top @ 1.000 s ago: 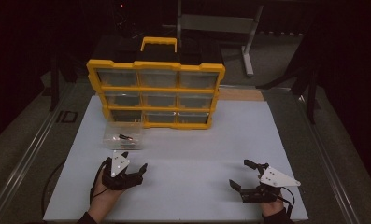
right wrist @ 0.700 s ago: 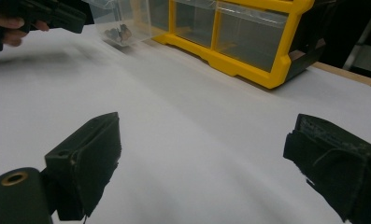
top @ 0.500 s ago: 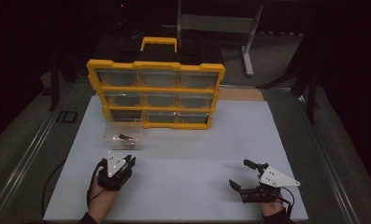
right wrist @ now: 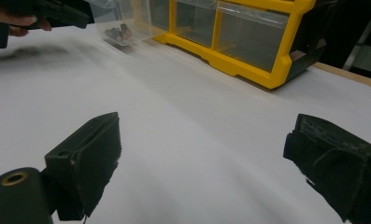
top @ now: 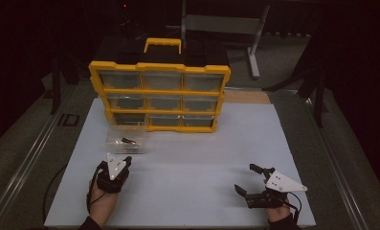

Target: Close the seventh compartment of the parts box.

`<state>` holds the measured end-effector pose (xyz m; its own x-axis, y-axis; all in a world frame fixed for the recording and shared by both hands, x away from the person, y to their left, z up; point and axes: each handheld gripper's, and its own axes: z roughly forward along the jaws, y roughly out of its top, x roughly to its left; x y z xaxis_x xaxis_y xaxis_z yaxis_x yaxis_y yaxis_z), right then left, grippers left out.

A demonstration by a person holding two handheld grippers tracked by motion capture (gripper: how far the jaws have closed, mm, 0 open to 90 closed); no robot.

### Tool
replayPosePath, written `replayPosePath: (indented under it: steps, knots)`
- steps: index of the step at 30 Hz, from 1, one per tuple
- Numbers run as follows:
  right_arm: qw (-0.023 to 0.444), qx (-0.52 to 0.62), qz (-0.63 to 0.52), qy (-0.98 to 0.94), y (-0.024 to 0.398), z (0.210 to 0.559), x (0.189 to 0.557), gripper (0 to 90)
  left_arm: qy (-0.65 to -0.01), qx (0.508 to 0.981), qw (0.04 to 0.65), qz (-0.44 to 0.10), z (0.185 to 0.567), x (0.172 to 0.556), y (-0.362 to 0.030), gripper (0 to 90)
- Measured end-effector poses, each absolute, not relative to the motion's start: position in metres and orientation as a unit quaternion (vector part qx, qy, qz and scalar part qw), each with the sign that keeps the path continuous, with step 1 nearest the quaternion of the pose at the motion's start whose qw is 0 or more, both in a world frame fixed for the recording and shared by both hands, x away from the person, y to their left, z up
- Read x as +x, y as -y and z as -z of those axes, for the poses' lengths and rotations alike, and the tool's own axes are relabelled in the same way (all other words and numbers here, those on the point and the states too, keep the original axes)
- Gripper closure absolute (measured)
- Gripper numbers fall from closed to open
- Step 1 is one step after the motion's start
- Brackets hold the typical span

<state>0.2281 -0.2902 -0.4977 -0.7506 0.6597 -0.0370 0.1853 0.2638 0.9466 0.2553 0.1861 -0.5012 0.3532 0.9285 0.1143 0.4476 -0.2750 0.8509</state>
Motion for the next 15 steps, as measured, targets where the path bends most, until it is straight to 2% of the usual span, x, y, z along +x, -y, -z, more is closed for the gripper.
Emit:
replayPosePath:
  steps: [2,11,15]
  knots:
    - [0.220,0.276,-0.540,-0.764,0.290,0.498,0.228,8.9,-0.472,0.726,0.389,-0.314,0.502,0.258,-0.188,88.6]
    - [0.218,0.276,-0.540,-0.764,0.290,0.498,0.228,9.0,-0.473,0.727,0.369,-0.333,0.505,0.266,-0.189,88.6]
    - [0.218,0.276,-0.541,-0.764,0.290,0.498,0.228,9.0,-0.482,0.726,0.367,-0.326,0.506,0.270,-0.190,88.6]
